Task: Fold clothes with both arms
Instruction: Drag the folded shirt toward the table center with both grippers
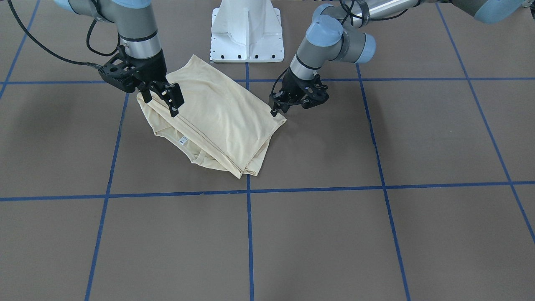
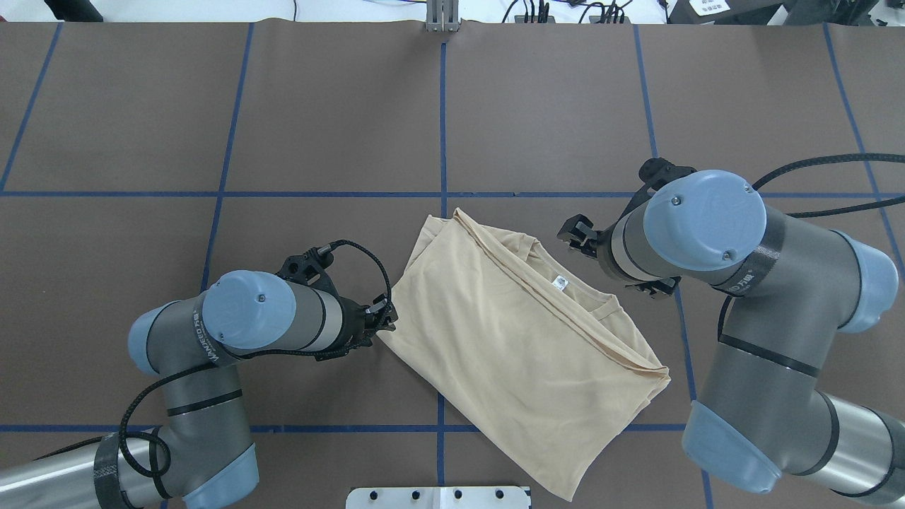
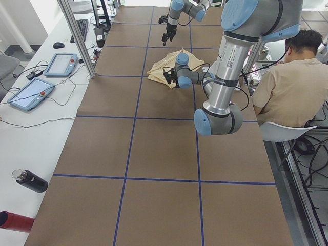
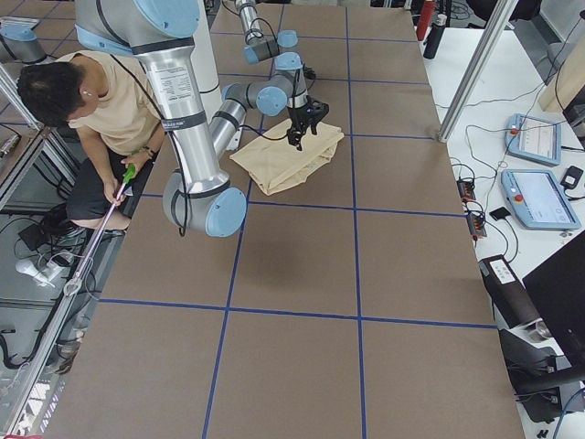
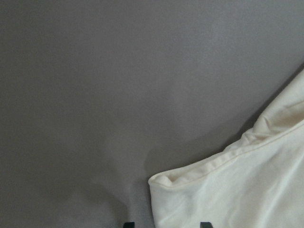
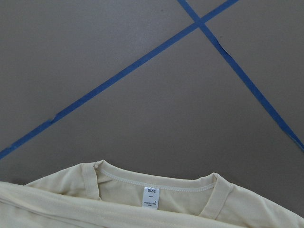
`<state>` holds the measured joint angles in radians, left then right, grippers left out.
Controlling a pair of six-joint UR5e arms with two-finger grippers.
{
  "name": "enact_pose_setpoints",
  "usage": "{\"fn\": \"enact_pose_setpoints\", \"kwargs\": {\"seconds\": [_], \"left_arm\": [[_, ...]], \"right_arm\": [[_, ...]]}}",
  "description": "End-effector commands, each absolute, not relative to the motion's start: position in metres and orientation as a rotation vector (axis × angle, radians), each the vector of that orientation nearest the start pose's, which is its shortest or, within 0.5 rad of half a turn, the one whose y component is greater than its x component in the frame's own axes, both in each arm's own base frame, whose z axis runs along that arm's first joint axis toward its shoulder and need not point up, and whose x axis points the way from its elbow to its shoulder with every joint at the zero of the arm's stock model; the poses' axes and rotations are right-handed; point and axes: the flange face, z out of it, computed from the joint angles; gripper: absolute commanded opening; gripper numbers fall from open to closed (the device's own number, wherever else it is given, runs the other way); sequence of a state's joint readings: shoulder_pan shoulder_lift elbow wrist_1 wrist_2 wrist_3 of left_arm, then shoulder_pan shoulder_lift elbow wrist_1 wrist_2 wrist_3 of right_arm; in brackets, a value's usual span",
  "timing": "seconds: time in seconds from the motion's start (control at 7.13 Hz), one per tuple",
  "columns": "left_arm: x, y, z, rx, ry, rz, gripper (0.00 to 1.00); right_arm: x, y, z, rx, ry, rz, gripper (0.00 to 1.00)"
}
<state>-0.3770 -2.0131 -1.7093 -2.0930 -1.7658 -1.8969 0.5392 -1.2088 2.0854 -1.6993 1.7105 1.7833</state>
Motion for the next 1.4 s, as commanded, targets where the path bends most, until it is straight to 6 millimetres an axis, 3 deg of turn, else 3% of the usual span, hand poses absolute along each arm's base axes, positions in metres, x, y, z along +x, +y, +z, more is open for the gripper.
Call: {"fn": "enact_pose_setpoints", "kwargs": {"seconds": [0.0,0.28,0.42,0.56,0.84,0.98,1.26], "left_arm": [[0.553,-0.348,0.288,-0.119,1.115,-0.535,0.49],[0.559,-0.35,0.296,-0.109,1.098,-0.544,0.48],[0.559,-0.352,0.29,-0.108,1.106,-0.544,0.29],[0.559,-0.352,0.29,-0.108,1.106,-0.544,0.0],[0.555,-0.359,0.289,-0.096,1.109,-0.551,0.0],[0.542,-0.382,0.286,-0.009,1.114,-0.486,0.0],[0.522,-0.502,0.287,0.171,1.051,-0.515,0.0]], "right_arm": [[-0.403,-0.382,0.265,-0.011,-0.77,0.664,1.0],[-0.403,-0.381,0.264,-0.012,-0.771,0.663,1.0],[-0.403,-0.381,0.265,-0.012,-0.77,0.663,1.0],[-0.402,-0.381,0.266,-0.013,-0.768,0.664,1.0],[-0.403,-0.381,0.266,-0.012,-0.767,0.665,1.0],[-0.403,-0.382,0.267,-0.009,-0.765,0.666,1.0],[-0.404,-0.38,0.27,-0.011,-0.76,0.665,1.0]]}}
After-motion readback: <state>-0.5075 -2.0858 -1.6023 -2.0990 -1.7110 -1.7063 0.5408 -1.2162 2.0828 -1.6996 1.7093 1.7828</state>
